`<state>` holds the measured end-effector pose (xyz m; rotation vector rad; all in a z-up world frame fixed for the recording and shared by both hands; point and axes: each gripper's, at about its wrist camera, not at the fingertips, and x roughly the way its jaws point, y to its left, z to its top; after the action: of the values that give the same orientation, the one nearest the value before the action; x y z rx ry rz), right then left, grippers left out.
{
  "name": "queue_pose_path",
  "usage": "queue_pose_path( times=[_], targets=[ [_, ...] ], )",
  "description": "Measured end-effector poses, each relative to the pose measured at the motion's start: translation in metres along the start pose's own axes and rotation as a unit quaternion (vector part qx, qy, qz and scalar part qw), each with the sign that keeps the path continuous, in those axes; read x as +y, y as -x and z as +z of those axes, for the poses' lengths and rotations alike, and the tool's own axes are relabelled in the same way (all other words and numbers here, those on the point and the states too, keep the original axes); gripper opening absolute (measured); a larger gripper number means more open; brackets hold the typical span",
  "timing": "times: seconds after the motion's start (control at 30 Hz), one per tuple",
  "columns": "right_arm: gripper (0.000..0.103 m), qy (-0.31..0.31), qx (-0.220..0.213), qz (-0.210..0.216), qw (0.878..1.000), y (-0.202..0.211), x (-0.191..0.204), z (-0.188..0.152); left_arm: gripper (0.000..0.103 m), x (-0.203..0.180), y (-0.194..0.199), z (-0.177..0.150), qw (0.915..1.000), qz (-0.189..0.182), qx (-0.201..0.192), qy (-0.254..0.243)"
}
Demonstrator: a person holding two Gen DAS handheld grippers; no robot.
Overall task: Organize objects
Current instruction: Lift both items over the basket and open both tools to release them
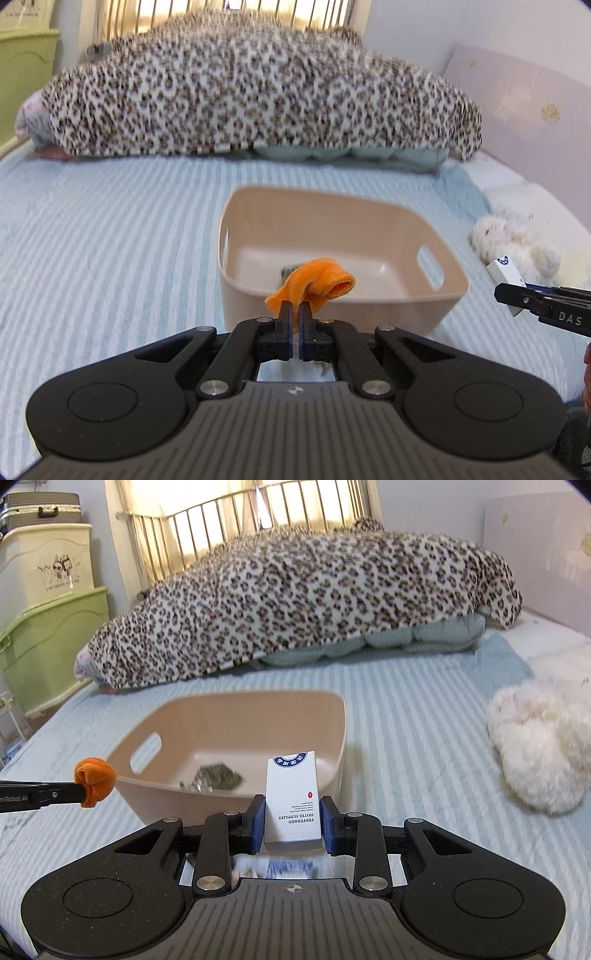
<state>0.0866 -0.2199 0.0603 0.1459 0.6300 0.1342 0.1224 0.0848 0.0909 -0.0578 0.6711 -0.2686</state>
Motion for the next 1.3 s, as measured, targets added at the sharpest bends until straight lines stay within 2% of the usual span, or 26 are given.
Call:
queue_pose_path(
  times=[0.2, 0.4, 0.63, 0.93, 1.03, 1.13, 1.2, 1.23, 1.27, 1.3],
  targets=[
    [0.029, 0.008, -0.026, -0.005, 1.000, -0.008, 0.003, 0.028, 0.003, -0.010, 0.000, 0.022, 0.9991, 0.002, -0.037, 0.019],
    [0.029, 0.014, -0.034, -0.013, 0.999, -0.028, 0.006, 0.050, 0.003, -0.030, -0.031, 0.032, 0.9992, 0.015, -0.033, 0.018],
    [0.029, 0.027, -0.017, -0.015, 0.999, -0.060, 0.014, 0.058, 0.003, -0.049, -0.082, 0.031, 0.9992, 0.039, 0.002, 0.004],
    [0.029, 0.056, 0.037, -0.021, 0.998, -0.108, 0.025, 0.044, 0.003, -0.051, -0.139, 0.018, 0.9951, 0.072, 0.068, -0.006],
    [0.029, 0.060, 0.056, -0.025, 0.996, -0.120, 0.026, 0.036, 0.003, -0.051, -0.152, 0.011, 0.9929, 0.079, 0.088, -0.011],
    [0.029, 0.057, 0.069, -0.024, 0.996, -0.126, 0.023, 0.031, 0.004, -0.054, -0.153, 0.009, 0.9928, 0.077, 0.090, -0.018],
    [0.029, 0.055, 0.073, -0.023, 0.995, -0.126, 0.021, 0.030, 0.008, -0.055, -0.147, 0.010, 0.9937, 0.071, 0.086, -0.014],
    [0.035, 0.053, 0.073, -0.022, 0.996, -0.124, 0.020, 0.030, 0.011, -0.056, -0.143, 0.011, 0.9943, 0.069, 0.081, -0.011],
    [0.040, 0.051, 0.071, -0.021, 0.996, -0.122, 0.019, 0.031, 0.020, -0.058, -0.138, 0.012, 0.9948, 0.067, 0.075, -0.011],
    [0.043, 0.049, 0.067, -0.019, 0.996, -0.118, 0.017, 0.032, 0.041, -0.060, -0.131, 0.013, 0.9954, 0.066, 0.069, -0.012]
  ],
)
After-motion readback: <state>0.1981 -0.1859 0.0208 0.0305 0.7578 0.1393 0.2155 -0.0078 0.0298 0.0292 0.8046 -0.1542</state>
